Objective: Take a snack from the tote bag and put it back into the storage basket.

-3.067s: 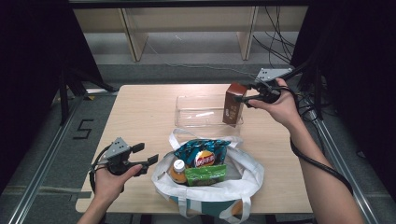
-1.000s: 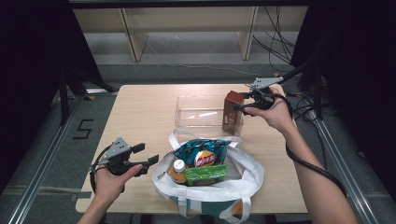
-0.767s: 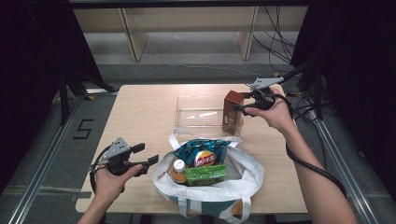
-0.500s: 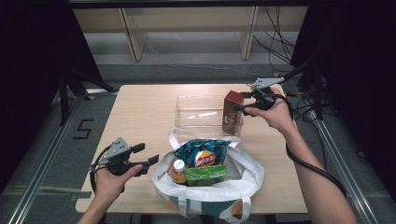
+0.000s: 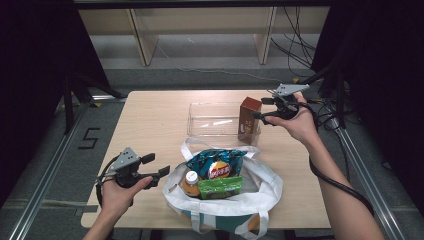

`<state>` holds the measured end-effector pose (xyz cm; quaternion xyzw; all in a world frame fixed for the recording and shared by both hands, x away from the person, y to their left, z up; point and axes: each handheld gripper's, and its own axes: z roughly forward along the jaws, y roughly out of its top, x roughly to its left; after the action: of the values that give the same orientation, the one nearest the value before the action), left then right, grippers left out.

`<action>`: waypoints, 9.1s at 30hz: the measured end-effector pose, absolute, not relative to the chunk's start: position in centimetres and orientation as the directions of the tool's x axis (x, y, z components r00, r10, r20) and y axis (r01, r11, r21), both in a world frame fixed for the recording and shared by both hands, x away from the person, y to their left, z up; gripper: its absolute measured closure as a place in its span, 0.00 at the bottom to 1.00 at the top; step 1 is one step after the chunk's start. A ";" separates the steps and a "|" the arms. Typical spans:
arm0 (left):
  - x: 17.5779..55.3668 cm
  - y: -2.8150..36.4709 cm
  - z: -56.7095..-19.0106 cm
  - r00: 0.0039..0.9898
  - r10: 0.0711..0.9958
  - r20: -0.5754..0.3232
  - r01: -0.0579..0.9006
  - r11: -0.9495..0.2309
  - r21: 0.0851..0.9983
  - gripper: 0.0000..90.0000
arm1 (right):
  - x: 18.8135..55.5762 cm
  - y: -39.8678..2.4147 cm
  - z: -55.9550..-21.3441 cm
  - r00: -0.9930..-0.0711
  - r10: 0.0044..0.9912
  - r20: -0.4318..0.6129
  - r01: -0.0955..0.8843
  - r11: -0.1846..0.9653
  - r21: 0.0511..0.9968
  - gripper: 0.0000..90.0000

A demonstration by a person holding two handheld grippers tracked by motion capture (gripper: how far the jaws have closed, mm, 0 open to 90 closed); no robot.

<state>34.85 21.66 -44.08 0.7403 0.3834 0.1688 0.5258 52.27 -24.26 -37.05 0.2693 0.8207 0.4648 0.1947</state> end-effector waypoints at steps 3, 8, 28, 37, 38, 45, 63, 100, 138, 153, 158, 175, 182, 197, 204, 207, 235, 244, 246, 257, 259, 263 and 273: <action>34.9 21.6 -44.1 0.652 0.742 -0.155 0.388 -0.151 0.909 0.26 | 51.8 -24.6 -37.1 -0.769 0.637 -0.060 0.273 0.411 0.870 0.31; 34.8 21.6 -44.0 0.648 0.746 -0.151 0.388 -0.153 0.909 0.26 | 51.1 -25.4 -37.0 -0.760 0.647 -0.062 0.287 0.420 0.861 0.30; 34.8 21.5 -44.0 0.649 0.746 -0.151 0.388 -0.154 0.909 0.26 | 46.7 -24.6 -37.9 -0.695 0.718 0.046 0.403 0.335 0.852 1.00; 34.9 21.6 -44.1 0.651 0.742 -0.163 0.392 -0.144 0.909 0.26 | 47.3 -22.3 -39.0 -0.691 0.722 0.042 0.410 0.344 0.845 1.00; 34.9 21.5 -44.1 0.646 0.745 -0.168 0.396 -0.139 0.908 0.26 | 47.3 -21.9 -39.2 -0.679 0.732 0.050 0.414 0.326 0.850 1.00; 34.9 21.5 -44.1 0.646 0.745 -0.166 0.393 -0.138 0.909 0.26 | 47.7 -21.1 -39.7 -0.668 0.743 0.037 0.438 0.352 0.827 1.00; 34.9 21.7 -44.1 0.648 0.746 -0.154 0.391 -0.152 0.908 0.26 | 48.0 -21.8 -40.0 -0.609 0.793 0.027 0.478 0.339 0.810 1.00; 34.7 21.6 -43.8 0.645 0.750 -0.146 0.375 -0.145 0.916 0.27 | 41.0 -22.2 -35.4 -0.790 0.612 0.034 0.346 0.399 0.850 0.81; 34.8 21.4 -43.7 0.639 0.754 -0.153 0.376 -0.133 0.917 0.27 | 37.0 -21.8 -34.9 -0.888 0.459 0.025 0.225 0.388 0.894 0.52; 34.9 21.3 -43.6 0.643 0.751 -0.152 0.372 -0.132 0.919 0.27 | 37.9 -19.9 -35.9 -0.920 0.391 0.036 0.178 0.335 0.925 0.33; 34.8 21.6 -43.6 0.644 0.750 -0.152 0.370 -0.131 0.920 0.27 | 36.7 -18.8 -36.3 -0.895 0.445 -0.020 0.139 0.322 0.936 0.36; 34.8 21.6 -43.7 0.641 0.752 -0.154 0.374 -0.131 0.918 0.27 | 36.8 -18.0 -39.1 -0.867 0.494 -0.070 0.114 0.332 0.936 0.67; 34.8 21.5 -43.8 0.639 0.750 -0.170 0.382 -0.118 0.917 0.27 | 36.5 -17.9 -39.4 -0.867 0.494 -0.065 0.113 0.321 0.940 0.89; 34.8 21.7 -43.8 0.639 0.753 -0.157 0.377 -0.129 0.917 0.27 | 35.7 -18.3 -38.1 -0.864 0.503 -0.004 0.128 0.228 0.965 1.00; 34.8 21.7 -43.8 0.639 0.754 -0.155 0.377 -0.131 0.917 0.27 | 36.0 -18.9 -36.5 -0.869 0.493 0.042 0.131 0.147 0.980 1.00; 34.8 21.6 -43.8 0.636 0.754 -0.164 0.384 -0.125 0.915 0.27 | 36.0 -18.9 -35.7 -0.873 0.485 0.040 0.115 0.125 0.985 1.00; 34.8 21.7 -43.8 0.639 0.753 -0.155 0.376 -0.131 0.917 0.27 | 37.5 -20.4 -25.5 -0.846 0.533 0.011 -0.031 -0.070 0.997 1.00; 34.8 21.7 -43.8 0.635 0.757 -0.153 0.382 -0.136 0.914 0.27 | 40.8 -20.1 -24.3 -0.823 0.567 0.023 -0.032 -0.087 0.996 1.00; 34.8 21.7 -43.9 0.639 0.753 -0.158 0.378 -0.129 0.917 0.27 | 41.5 -20.1 -24.0 -0.818 0.575 0.014 -0.045 -0.090 0.995 1.00; 34.8 21.8 -43.9 0.636 0.754 -0.161 0.381 -0.126 0.916 0.27 | 43.6 -20.4 -23.5 -0.799 0.600 0.048 -0.049 -0.145 0.988 1.00; 34.9 21.9 -43.9 0.638 0.754 -0.158 0.379 -0.129 0.916 0.27 | 44.0 -20.5 -23.5 -0.790 0.612 0.037 -0.065 -0.143 0.988 1.00; 34.9 21.8 -43.9 0.639 0.753 -0.157 0.379 -0.131 0.916 0.27 | 44.4 -20.6 -23.4 -0.783 0.620 0.043 -0.069 -0.155 0.985 1.00; 34.9 21.8 -43.9 0.642 0.750 -0.159 0.379 -0.130 0.916 0.27 | 45.5 -20.9 -23.5 -0.759 0.649 0.043 -0.110 -0.192 0.975 1.00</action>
<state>34.93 21.82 -43.95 0.7314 0.3859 0.1735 0.5348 45.48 -20.86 -23.53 0.2323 0.5809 0.7363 0.2578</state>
